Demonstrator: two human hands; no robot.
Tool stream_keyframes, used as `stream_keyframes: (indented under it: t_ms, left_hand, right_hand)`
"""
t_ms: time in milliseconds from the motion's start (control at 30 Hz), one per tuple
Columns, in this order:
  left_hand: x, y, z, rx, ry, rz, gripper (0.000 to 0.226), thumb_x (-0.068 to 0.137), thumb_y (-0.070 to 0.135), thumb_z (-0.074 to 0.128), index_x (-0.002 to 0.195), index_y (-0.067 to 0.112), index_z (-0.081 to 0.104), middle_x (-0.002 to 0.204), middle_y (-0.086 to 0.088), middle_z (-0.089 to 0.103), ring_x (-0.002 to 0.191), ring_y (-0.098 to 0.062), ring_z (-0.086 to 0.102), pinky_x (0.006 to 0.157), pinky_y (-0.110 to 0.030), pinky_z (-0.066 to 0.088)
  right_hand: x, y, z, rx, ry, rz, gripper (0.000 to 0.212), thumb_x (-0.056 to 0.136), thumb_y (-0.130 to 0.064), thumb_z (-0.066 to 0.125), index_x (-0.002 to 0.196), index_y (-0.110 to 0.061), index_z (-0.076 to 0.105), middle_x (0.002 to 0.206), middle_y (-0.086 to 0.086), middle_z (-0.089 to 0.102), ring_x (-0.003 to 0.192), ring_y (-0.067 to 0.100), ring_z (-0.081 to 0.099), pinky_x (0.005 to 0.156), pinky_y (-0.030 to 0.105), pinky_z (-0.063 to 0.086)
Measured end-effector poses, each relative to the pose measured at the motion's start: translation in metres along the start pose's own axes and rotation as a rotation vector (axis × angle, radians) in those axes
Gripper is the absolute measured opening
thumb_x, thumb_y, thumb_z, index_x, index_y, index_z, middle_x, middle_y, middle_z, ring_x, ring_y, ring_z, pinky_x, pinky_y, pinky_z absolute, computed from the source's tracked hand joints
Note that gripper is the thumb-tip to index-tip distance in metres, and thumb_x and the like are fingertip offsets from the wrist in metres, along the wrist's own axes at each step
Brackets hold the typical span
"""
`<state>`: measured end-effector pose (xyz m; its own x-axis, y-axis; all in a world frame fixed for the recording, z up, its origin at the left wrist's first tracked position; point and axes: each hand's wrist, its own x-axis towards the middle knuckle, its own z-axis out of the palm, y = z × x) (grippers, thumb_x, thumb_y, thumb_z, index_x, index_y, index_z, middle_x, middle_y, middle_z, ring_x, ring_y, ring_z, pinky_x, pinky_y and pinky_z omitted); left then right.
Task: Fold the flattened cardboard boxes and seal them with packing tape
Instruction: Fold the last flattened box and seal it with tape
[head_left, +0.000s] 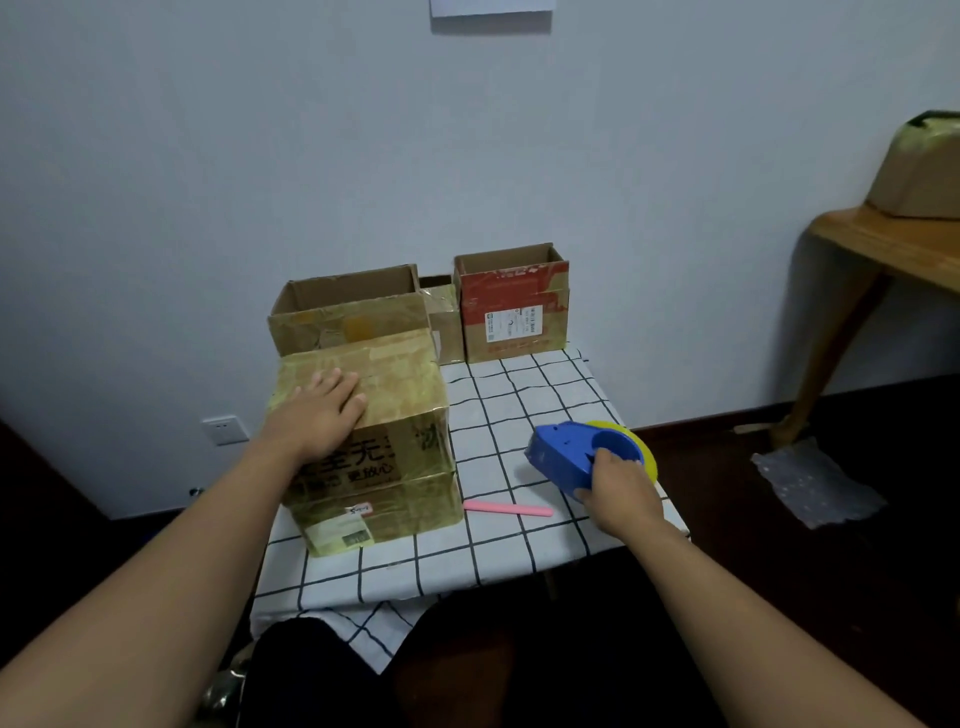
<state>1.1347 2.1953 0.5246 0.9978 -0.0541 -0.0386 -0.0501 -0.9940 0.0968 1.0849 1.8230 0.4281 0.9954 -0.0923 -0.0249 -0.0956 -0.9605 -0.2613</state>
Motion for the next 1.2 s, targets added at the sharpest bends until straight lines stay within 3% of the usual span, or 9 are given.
stream_keyframes:
  t_ms: [133, 300, 400, 467, 700, 767, 867, 1067, 1200]
  left_hand:
    - [-0.001, 0.001, -0.002, -0.002, 0.009, -0.007, 0.06, 0.103, 0.053, 0.013, 0.157, 0.026, 0.008, 0.164, -0.001, 0.002, 0.151, -0.02, 0.001, 0.121, -0.041, 0.004]
    - [-0.001, -0.001, -0.003, -0.068, 0.02, -0.022, 0.06, 0.102, 0.055, 0.021, 0.156, 0.029, 0.015, 0.164, 0.002, 0.007, 0.151, -0.018, 0.004, 0.121, -0.041, 0.01]
    - [0.001, -0.003, -0.01, -0.28, 0.049, -0.067, 0.058, 0.1, 0.053, 0.037, 0.152, 0.028, 0.03, 0.16, 0.004, 0.024, 0.147, -0.019, 0.021, 0.114, -0.04, 0.025]
    - [0.003, -0.005, -0.014, -0.446, 0.095, -0.13, 0.049, 0.101, 0.043, 0.04, 0.147, 0.026, 0.039, 0.153, 0.002, 0.039, 0.139, -0.02, 0.037, 0.104, -0.035, 0.034]
    - [0.002, -0.01, -0.029, -1.064, 0.194, -0.268, 0.043, 0.101, 0.02, 0.034, 0.137, 0.039, 0.047, 0.133, 0.008, 0.057, 0.119, -0.011, 0.051, 0.106, -0.036, 0.038]
    - [-0.001, -0.014, -0.027, -1.102, 0.157, -0.248, 0.042, 0.093, 0.027, 0.04, 0.13, 0.045, 0.05, 0.126, 0.011, 0.061, 0.115, -0.014, 0.055, 0.106, -0.046, 0.042]
    - [-0.002, -0.022, -0.022, -1.101, 0.112, -0.213, 0.046, 0.087, 0.035, 0.05, 0.131, 0.044, 0.052, 0.126, 0.016, 0.061, 0.116, -0.009, 0.056, 0.105, -0.045, 0.043]
    - [0.002, -0.028, -0.02, -1.198, 0.109, -0.223, 0.055, 0.094, 0.005, 0.047, 0.141, 0.032, 0.047, 0.139, 0.009, 0.054, 0.129, -0.008, 0.047, 0.111, -0.04, 0.038]
    - [0.0, -0.028, -0.023, -1.208, 0.102, -0.204, 0.053, 0.097, 0.003, 0.04, 0.144, 0.029, 0.044, 0.135, 0.012, 0.052, 0.123, -0.003, 0.046, 0.098, -0.022, 0.041]
  right_hand:
    - [0.006, -0.044, -0.032, 0.155, 0.129, -0.087, 0.044, 0.091, -0.034, 0.066, 0.123, -0.008, 0.05, 0.119, 0.009, 0.059, 0.108, 0.03, 0.052, 0.094, 0.038, 0.042]
    - [0.023, -0.111, -0.082, 0.18, 0.313, -0.292, 0.046, 0.091, -0.032, 0.066, 0.125, -0.005, 0.05, 0.119, 0.011, 0.057, 0.11, 0.031, 0.05, 0.112, 0.042, 0.028]
    - [0.032, -0.153, -0.102, 0.065, 0.286, -0.444, 0.048, 0.093, -0.038, 0.062, 0.128, -0.008, 0.047, 0.117, 0.008, 0.056, 0.103, 0.026, 0.052, 0.094, 0.038, 0.042]
    - [0.038, -0.181, -0.107, -0.038, 0.245, -0.559, 0.05, 0.095, -0.04, 0.058, 0.133, -0.011, 0.044, 0.118, 0.006, 0.055, 0.102, 0.024, 0.051, 0.09, 0.036, 0.041]
    - [0.072, -0.235, -0.092, -0.103, 0.166, -0.742, 0.057, 0.094, -0.038, 0.058, 0.143, -0.019, 0.035, 0.13, -0.001, 0.051, 0.121, 0.022, 0.045, 0.12, 0.041, 0.015]
    - [0.077, -0.238, -0.085, -0.086, 0.135, -0.756, 0.059, 0.095, -0.039, 0.058, 0.145, -0.02, 0.033, 0.133, -0.002, 0.048, 0.125, 0.021, 0.041, 0.12, 0.04, 0.011]
    - [0.08, -0.235, -0.078, -0.017, 0.112, -0.783, 0.061, 0.095, -0.039, 0.06, 0.147, -0.018, 0.034, 0.134, -0.001, 0.047, 0.124, 0.019, 0.038, 0.113, 0.031, 0.019]
    - [0.091, -0.225, -0.073, 0.121, 0.082, -0.811, 0.063, 0.091, -0.036, 0.066, 0.145, -0.017, 0.039, 0.129, -0.001, 0.05, 0.12, 0.017, 0.038, 0.108, 0.031, 0.028]
    - [0.095, -0.224, -0.074, 0.152, 0.057, -0.829, 0.063, 0.089, -0.035, 0.069, 0.142, -0.016, 0.043, 0.127, -0.001, 0.052, 0.119, 0.018, 0.04, 0.109, 0.036, 0.033]
